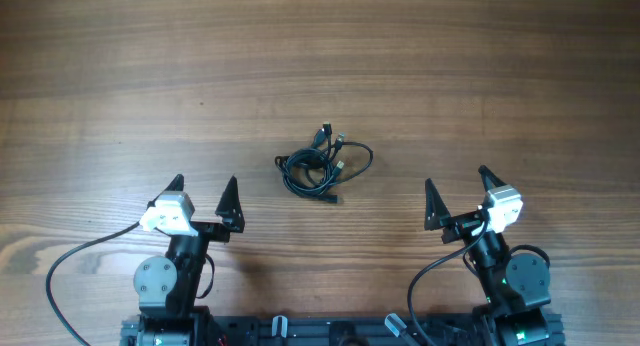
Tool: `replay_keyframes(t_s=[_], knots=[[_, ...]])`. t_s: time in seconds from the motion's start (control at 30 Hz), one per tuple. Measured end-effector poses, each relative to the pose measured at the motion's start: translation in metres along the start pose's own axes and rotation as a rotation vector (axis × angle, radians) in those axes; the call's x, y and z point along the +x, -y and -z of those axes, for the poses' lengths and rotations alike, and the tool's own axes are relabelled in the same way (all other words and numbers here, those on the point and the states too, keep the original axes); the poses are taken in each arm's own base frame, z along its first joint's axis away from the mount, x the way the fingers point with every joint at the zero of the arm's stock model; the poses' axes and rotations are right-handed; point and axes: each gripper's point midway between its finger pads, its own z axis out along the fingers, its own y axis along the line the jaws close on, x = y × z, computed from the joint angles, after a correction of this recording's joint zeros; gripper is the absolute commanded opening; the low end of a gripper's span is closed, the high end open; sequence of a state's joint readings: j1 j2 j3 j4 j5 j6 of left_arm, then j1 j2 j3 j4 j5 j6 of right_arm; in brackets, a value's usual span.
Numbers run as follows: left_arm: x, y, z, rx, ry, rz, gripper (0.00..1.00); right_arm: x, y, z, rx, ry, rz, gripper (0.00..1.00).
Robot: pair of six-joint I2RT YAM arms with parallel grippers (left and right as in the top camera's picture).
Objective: Untangle cables
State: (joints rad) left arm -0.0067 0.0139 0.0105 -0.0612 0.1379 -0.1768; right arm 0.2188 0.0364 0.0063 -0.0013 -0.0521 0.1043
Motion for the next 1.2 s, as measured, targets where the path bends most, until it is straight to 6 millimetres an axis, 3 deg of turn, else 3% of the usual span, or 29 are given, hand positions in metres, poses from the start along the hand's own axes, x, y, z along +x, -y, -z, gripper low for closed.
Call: replay_keyframes(t_s=[0.33, 0.93, 1.2], knots=[[0.0, 0.0, 0.0, 0.0, 0.0, 0.0, 1.0, 0.0025, 0.0004, -0.0007, 0.0, -0.011, 0.192, 1.0], [0.0, 0.0, 0.0, 0.0, 0.0, 0.0, 1.0, 0.0026, 0.0004, -0.0007, 0.0, -0.011, 0.247, 1.0], [-0.0004, 0.0002, 0.0, 0.001, 0.002, 0.0, 1.0, 0.0026, 0.0004, -0.0007, 0.001, -0.011, 0.175, 1.0]])
